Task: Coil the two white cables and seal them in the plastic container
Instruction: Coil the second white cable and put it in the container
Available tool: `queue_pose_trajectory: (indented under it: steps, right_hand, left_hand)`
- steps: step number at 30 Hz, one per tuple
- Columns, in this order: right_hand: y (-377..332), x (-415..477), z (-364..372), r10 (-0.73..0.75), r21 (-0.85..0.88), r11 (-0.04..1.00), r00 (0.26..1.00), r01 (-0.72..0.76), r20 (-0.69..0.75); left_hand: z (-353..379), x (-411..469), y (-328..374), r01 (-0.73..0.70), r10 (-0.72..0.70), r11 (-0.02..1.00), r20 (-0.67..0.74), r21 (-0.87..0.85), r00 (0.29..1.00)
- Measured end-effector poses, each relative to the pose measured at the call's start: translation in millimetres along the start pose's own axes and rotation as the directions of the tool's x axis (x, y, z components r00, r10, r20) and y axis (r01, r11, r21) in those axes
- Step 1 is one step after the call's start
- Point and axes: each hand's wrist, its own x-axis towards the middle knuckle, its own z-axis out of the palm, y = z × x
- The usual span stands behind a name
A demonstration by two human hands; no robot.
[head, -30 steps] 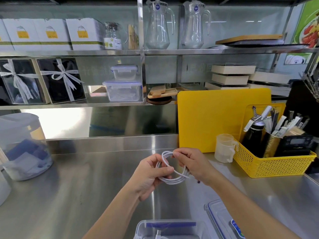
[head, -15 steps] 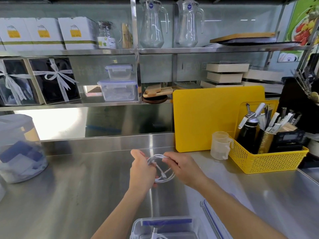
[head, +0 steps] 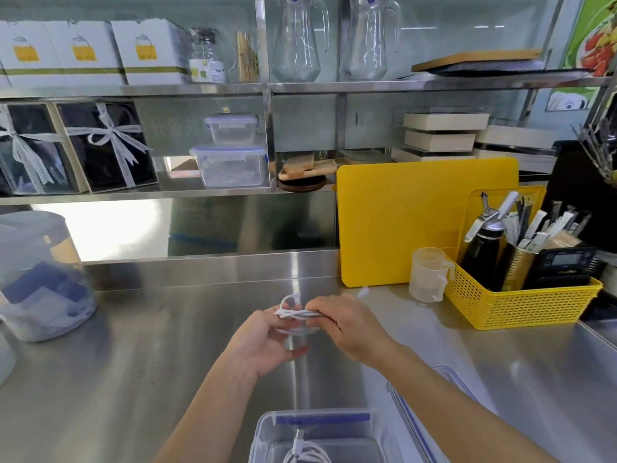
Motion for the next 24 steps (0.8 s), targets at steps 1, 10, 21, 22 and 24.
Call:
queue_pose_trajectory:
  steps: [1, 10, 21, 22, 24]
  right_hand:
    - [4, 0, 0, -0.046, -0.069, 0.997, 0.999, 0.045, -0.011]
    - [27, -6, 7, -0.236, -0.285, 0.94, 0.96, 0.186, -0.153]
    - [4, -15, 23, 0.402, -0.082, 0.907, 0.908, -0.412, -0.12]
    - [4, -13, 25, 0.442, -0.083, 0.889, 0.891, -0.45, -0.103]
    - [8, -7, 28, 0.541, -0.018, 0.839, 0.837, -0.544, -0.08]
  left_hand:
    - [-4, -3, 1, 0.002, 0.001, 0.999, 0.072, -0.05, 0.997]
    - [8, 1, 0, -0.046, 0.039, 0.99, -0.052, -0.133, 0.998]
    - [24, 1, -24, -0.232, 0.271, 0.954, -0.208, 0.191, 0.94]
    - [27, 1, -26, -0.26, 0.305, 0.937, -0.187, 0.232, 0.934]
    - [28, 1, -31, -0.306, 0.372, 0.878, -0.124, 0.368, 0.92]
